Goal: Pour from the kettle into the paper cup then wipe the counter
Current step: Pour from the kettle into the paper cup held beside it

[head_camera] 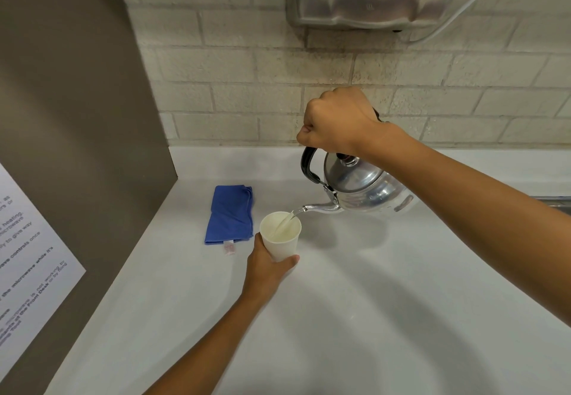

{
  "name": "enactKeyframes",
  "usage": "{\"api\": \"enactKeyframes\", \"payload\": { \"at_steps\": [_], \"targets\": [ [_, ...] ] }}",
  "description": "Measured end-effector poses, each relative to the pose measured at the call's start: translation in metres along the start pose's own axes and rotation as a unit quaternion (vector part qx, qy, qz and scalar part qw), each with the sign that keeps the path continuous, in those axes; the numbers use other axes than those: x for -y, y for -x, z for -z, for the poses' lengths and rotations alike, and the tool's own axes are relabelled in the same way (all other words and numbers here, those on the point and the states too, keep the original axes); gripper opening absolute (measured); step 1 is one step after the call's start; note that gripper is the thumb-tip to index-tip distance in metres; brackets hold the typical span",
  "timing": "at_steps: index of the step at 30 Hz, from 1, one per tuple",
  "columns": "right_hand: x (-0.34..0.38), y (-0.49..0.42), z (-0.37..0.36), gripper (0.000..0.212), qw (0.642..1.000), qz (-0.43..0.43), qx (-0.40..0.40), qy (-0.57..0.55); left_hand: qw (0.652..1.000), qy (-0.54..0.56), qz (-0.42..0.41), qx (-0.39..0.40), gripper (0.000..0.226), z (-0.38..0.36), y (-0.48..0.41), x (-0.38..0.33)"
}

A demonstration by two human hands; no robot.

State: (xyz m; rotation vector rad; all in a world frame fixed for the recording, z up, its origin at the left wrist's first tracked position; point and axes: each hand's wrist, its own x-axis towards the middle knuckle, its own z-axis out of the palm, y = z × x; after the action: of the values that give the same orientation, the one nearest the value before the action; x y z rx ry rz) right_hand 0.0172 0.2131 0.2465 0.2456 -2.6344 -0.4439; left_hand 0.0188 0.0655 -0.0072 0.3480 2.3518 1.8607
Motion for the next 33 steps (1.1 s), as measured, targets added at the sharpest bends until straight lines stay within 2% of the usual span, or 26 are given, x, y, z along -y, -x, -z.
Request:
{"api": "enactKeyframes", "payload": {
  "at_steps": [33],
  "targets": [
    [0.0042, -0.0056, 0.0004, 0.040, 1.000, 0.011, -0.001, 0.010, 1.000, -0.009, 0.012, -0.002, 0.075, -0.0001, 0.0018, -0.0042]
  ]
}}
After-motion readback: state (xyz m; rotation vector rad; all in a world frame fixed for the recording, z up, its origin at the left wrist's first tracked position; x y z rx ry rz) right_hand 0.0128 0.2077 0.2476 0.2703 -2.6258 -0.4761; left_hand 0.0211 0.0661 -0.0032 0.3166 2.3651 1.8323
